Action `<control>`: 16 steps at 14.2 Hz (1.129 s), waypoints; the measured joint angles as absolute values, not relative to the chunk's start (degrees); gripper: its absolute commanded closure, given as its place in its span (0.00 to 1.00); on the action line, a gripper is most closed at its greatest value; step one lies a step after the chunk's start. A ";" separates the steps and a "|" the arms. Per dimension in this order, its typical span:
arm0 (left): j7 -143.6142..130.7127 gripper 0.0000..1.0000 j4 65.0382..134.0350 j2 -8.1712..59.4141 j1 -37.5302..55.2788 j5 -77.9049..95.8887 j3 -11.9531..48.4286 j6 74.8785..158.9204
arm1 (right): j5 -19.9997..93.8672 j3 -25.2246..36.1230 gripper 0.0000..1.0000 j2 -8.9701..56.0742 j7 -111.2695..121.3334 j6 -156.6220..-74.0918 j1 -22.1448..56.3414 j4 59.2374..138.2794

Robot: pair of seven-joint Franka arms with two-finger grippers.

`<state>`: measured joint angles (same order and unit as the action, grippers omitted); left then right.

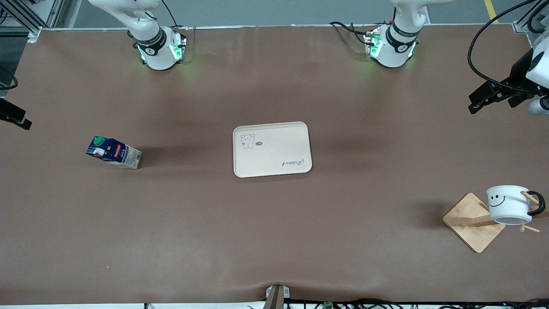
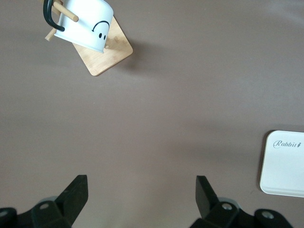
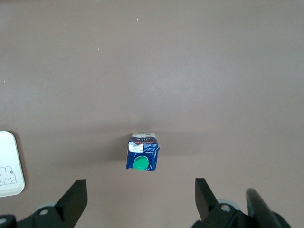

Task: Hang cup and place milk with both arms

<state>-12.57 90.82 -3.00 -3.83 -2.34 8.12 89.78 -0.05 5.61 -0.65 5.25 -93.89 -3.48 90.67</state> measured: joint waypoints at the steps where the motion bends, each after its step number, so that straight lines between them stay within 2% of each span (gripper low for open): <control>1: -12.57 0.00 90.80 -3.00 -3.84 -2.34 8.10 89.78 | -0.07 5.58 0.00 -3.24 5.26 -95.37 -3.48 94.46; 3: -12.57 0.00 90.79 -3.00 -3.87 -2.34 8.07 89.78 | -0.07 5.51 0.00 -6.20 5.13 -95.36 -3.48 97.92; 5: -12.57 0.00 90.54 -3.01 -3.88 -2.34 8.07 89.78 | -0.03 5.31 0.00 -7.11 5.11 -94.99 -3.42 98.06; 16: -12.58 0.00 89.76 -3.05 -3.89 -2.34 8.07 89.78 | -0.14 5.41 0.00 -7.28 4.95 -93.12 -2.74 96.46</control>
